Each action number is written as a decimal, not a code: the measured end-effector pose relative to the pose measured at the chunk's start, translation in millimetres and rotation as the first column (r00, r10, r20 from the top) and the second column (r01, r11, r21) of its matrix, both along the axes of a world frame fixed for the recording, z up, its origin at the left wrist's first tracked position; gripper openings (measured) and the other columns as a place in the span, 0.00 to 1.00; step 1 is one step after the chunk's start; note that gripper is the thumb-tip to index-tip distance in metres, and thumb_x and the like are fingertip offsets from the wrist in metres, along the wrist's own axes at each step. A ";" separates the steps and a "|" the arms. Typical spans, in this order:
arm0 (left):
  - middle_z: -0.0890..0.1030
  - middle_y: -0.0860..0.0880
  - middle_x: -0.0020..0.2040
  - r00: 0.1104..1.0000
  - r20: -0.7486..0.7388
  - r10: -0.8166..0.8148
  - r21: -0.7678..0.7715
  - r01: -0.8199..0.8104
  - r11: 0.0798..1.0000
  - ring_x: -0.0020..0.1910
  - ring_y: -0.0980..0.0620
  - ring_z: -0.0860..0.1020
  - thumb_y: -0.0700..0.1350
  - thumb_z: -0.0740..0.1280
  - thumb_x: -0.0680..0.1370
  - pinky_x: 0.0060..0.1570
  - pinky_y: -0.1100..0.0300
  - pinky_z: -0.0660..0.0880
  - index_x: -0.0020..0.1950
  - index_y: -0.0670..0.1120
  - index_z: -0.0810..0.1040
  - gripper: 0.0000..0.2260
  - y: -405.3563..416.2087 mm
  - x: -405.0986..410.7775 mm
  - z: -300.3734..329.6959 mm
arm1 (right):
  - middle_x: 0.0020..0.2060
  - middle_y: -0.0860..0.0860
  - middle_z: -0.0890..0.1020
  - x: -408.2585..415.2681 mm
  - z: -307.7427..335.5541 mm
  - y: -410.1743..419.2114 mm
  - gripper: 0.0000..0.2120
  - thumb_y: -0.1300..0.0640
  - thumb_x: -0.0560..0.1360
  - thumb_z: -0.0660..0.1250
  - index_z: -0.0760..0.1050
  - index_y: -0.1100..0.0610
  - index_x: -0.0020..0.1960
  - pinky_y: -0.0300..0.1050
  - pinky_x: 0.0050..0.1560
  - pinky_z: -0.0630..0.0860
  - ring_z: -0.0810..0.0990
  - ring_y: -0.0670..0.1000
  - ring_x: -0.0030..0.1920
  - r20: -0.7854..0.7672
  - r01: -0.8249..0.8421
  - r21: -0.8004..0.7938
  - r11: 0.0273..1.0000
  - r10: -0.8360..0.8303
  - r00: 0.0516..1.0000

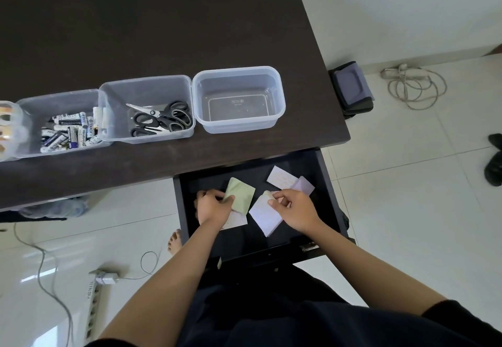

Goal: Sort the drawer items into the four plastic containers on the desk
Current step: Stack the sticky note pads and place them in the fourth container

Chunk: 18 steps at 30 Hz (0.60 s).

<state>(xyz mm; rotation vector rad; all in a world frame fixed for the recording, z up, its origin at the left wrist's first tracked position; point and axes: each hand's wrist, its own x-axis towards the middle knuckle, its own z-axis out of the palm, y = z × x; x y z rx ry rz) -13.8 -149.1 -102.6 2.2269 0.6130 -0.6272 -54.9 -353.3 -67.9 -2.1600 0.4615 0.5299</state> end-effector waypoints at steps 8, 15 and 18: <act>0.80 0.50 0.46 0.994 0.020 0.108 -0.326 -0.095 0.940 0.43 0.54 0.80 0.43 0.69 0.74 0.38 0.65 0.73 0.59 0.50 0.69 0.16 -2.9 -22.0 30.6 | 0.32 0.45 0.76 1.0 17.2 9.3 0.06 0.53 0.74 0.70 0.77 0.53 0.48 0.37 0.42 0.72 0.74 0.43 0.35 0.120 0.126 0.100 0.987 -0.138 0.983; 0.74 0.46 0.51 0.998 0.001 0.063 -0.464 -0.056 0.884 0.41 0.52 0.78 0.33 0.66 0.73 0.44 0.54 0.82 0.60 0.50 0.74 0.19 5.0 -39.1 43.6 | 0.36 0.41 0.79 -1.8 28.9 18.5 0.05 0.53 0.74 0.69 0.78 0.52 0.49 0.33 0.42 0.72 0.76 0.42 0.36 0.277 0.042 0.094 0.995 -0.066 0.959; 0.74 0.47 0.50 0.999 0.025 0.047 -0.518 -0.027 0.855 0.40 0.52 0.78 0.31 0.67 0.73 0.36 0.61 0.80 0.63 0.51 0.71 0.23 7.7 -41.7 50.8 | 0.42 0.44 0.82 -5.0 30.1 20.7 0.06 0.55 0.74 0.70 0.80 0.54 0.50 0.37 0.44 0.75 0.79 0.44 0.42 0.394 -0.041 0.070 0.997 0.010 0.919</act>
